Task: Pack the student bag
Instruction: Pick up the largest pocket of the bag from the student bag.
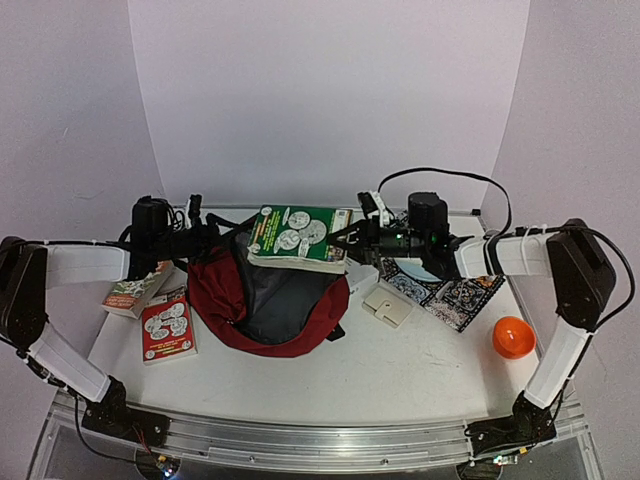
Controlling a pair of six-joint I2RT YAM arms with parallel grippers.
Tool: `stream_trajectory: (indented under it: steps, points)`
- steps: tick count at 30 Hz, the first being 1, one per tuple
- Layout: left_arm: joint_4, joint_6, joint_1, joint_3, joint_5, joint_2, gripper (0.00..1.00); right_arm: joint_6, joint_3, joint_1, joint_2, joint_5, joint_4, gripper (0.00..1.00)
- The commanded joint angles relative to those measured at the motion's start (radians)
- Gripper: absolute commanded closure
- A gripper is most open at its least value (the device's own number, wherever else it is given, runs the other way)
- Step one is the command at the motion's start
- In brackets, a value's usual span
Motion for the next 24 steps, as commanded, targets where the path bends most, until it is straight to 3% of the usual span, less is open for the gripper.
stream_trajectory:
  steps: [1,13,15,17,21,22,24]
  points:
    - [-0.307,0.194,-0.013,0.065,-0.234,-0.067,0.19,0.044,-0.063,0.001,-0.125,0.093,0.116,1.00]
    - [-0.339,0.209,-0.161,0.161,-0.258,0.039,0.21,0.123,-0.205,0.003,-0.194,0.170,0.113,1.00]
    - [-0.339,0.214,-0.168,0.182,-0.265,0.059,0.32,0.126,-0.216,0.004,-0.195,0.172,0.107,1.00]
    - [-0.371,0.221,-0.168,0.202,-0.279,0.066,0.57,0.135,-0.221,0.013,-0.193,0.176,0.106,1.00]
    - [-0.386,0.226,-0.168,0.244,-0.281,0.040,0.92,0.143,-0.235,0.026,-0.183,0.179,0.090,1.00]
    - [-0.390,0.228,-0.168,0.256,-0.281,0.031,0.98,0.149,-0.244,0.027,-0.184,0.182,0.090,1.00]
    - [-0.403,0.232,-0.168,0.281,-0.282,0.013,1.00,0.155,-0.259,0.031,-0.193,0.187,0.090,1.00]
